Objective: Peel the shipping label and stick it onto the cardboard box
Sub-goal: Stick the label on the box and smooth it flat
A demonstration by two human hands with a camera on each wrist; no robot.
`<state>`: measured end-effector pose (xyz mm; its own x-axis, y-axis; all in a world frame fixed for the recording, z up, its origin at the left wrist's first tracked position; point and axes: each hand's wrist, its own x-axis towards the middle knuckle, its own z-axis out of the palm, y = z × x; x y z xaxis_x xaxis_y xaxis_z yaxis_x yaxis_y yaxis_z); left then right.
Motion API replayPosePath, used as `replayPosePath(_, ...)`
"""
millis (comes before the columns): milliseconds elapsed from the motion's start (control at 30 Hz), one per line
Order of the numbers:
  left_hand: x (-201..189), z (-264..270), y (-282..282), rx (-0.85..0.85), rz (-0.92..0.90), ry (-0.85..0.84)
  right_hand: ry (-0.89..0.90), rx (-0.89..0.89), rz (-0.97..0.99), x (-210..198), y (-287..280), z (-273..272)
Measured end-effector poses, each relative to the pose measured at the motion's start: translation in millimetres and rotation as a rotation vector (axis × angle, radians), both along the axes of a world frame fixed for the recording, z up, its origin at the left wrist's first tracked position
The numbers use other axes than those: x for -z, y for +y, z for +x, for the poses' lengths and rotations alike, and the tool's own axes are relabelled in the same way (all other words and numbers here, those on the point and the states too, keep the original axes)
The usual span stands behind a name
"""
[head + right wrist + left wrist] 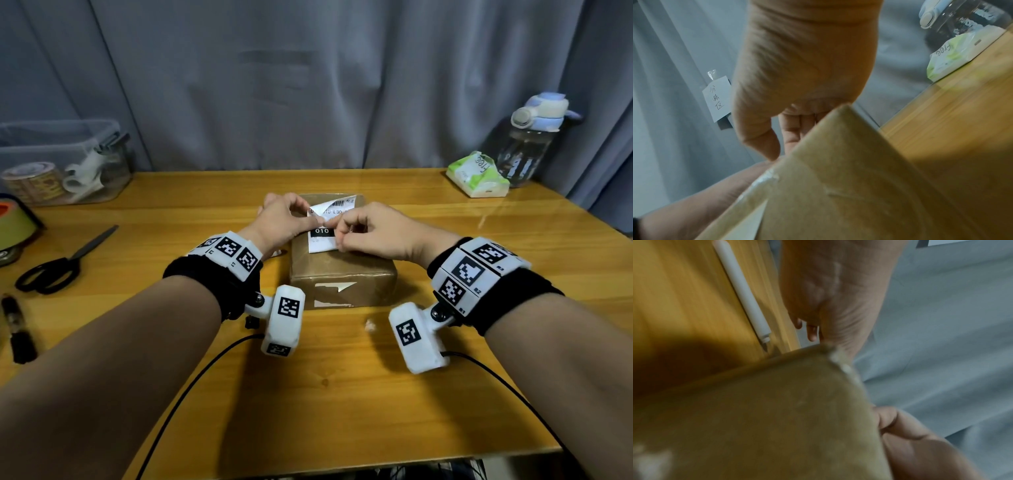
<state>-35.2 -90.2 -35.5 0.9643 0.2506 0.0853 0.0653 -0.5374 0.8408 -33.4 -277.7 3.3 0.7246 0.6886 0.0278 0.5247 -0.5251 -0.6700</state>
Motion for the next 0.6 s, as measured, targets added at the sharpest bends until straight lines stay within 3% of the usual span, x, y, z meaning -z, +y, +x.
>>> replayPosePath(133, -3.8, -6.2, 7.1, -0.056, 0.073, 0.114, 0.068, 0.039, 0.025, 0.5, -6.8, 6.0)
replayPosePath(367, -11.3, -13.8, -3.2, -0.021, 0.254, 0.144, 0.120, 0.056, 0.134, -2.0, -15.5, 8.0)
replayPosePath(600, -18.2, -19.5, 8.4, -0.033, 0.316, 0.184, 0.118, 0.092, 0.194, -3.4, -35.5, 8.2)
